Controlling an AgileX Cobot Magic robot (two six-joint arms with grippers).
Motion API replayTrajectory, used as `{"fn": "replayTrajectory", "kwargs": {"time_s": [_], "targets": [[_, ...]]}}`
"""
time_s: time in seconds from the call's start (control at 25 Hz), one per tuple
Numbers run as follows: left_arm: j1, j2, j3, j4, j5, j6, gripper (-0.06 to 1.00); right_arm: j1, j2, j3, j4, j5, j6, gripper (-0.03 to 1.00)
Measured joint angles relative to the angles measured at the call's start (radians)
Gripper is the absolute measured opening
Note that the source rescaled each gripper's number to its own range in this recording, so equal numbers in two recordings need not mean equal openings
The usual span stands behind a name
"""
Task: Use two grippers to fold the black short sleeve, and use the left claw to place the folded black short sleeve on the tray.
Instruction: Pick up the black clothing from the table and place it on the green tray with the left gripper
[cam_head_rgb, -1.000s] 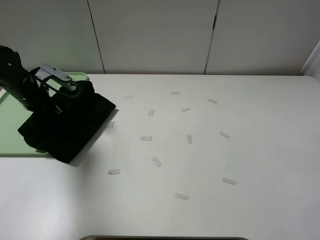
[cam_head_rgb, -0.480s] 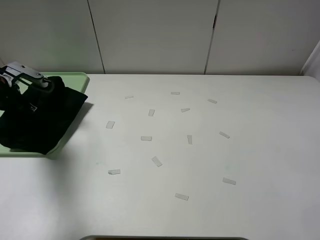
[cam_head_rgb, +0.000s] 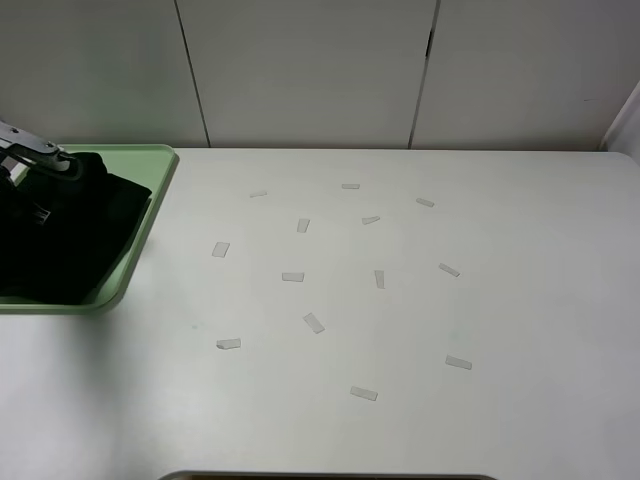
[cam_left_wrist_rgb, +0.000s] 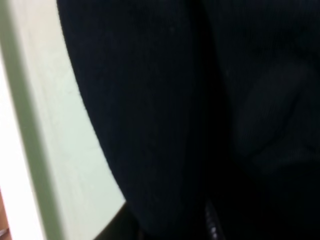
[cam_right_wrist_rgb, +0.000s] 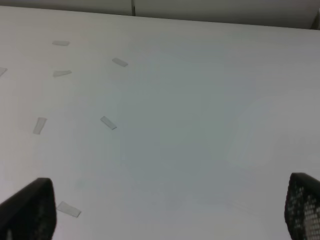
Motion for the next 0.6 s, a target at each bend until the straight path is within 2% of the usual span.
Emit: {"fn": "replayTrajectory", "kwargs": {"time_s": [0.12,0.2,0.24,0.32,0.36,0.4,0.48,0.6], "targets": [[0.003,0.000,0.000,0.000,0.000,0.000,0.16,0.000,0.000,0.000,0.000,0.000,0.000,1.00],[0.003,0.000,0.000,0.000,-0.005,0.000,0.26,0.000,0.000,0.000,0.000,0.000,0.000,1.00],[0.003,-0.001,0.000,0.000,-0.010,0.000,0.35,0.000,0.000,0.000,0.000,0.000,0.000,1.00],[0.003,-0.014,0.000,0.002,-0.023,-0.001,0.59,0.000,0.000,0.000,0.000,0.000,0.000,1.00],[0.005,-0.039,0.000,0.002,-0.051,-0.007,0.83,0.000,0.000,0.000,0.000,0.000,0.000,1.00],[0.005,-0.054,0.000,0.002,-0.068,-0.013,0.90,0.000,0.000,0.000,0.000,0.000,0.000,1.00],[0.005,-0.098,0.000,0.002,-0.093,-0.032,0.96,0.000,0.000,0.000,0.000,0.000,0.000,1.00],[0.001,-0.145,0.000,0.002,-0.101,-0.061,0.98,0.000,0.000,0.000,0.000,0.000,0.000,1.00]]}}
